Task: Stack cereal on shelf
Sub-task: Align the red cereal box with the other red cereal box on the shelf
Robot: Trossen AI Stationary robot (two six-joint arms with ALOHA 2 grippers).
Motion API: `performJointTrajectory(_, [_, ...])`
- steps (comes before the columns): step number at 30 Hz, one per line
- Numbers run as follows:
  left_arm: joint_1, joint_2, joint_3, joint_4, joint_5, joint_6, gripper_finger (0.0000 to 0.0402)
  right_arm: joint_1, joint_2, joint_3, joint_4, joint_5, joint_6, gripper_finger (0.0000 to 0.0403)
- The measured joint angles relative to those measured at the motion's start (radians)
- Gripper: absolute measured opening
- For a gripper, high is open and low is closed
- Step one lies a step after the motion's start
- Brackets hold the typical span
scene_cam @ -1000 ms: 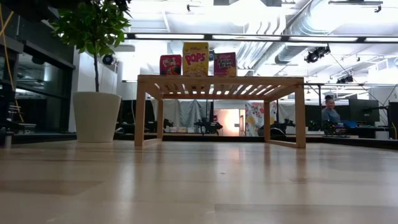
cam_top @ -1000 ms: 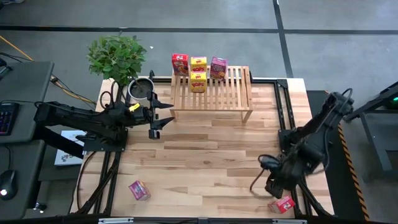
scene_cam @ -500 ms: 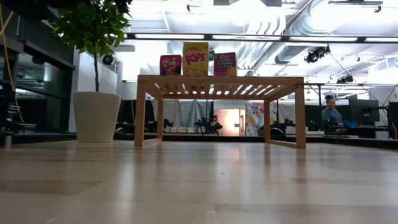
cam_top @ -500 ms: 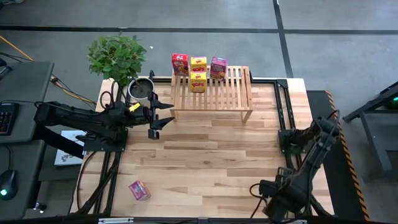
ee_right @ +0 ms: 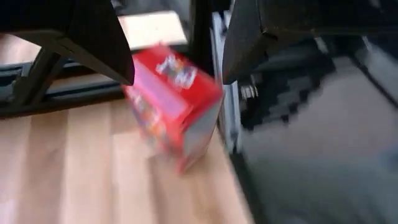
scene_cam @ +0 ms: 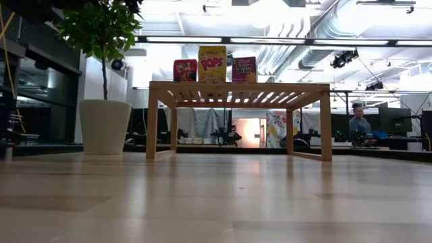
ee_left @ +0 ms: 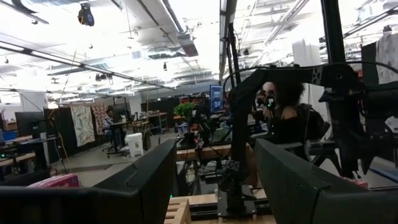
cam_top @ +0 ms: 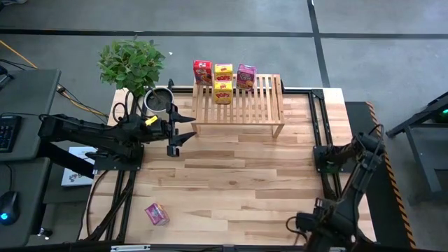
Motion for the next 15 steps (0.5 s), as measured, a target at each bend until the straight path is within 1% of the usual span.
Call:
performJointTrajectory(3, [0.0,0.0,0.0,0.0,0.006,-0.004,0.0207,0.015,0.0,-0.001,0.013,-0.055,-0.098,0.0236])
performJointTrajectory(6, [0.0,0.0,0.0,0.0,0.006,-0.034,0.0207,0.015,0.001,-0.001,0.013,-0.034,-0.091,0.0236])
performJointTrajectory(10, [0.0,0.0,0.0,0.0,0.006,-0.035,0.0207,0.019,0.001,-0.001,0.012,-0.036,-0.18,0.0236])
performJointTrajectory(11, [0.0,0.0,0.0,0.0,0.006,-0.034,0.0207,0.022,0.001,-0.001,0.009,-0.029,-0.198,0.0236])
performJointTrajectory(15, [0.0,0.0,0.0,0.0,0.006,-0.034,0.0207,0.041,0.001,-0.001,0.004,0.064,-0.217,0.0236])
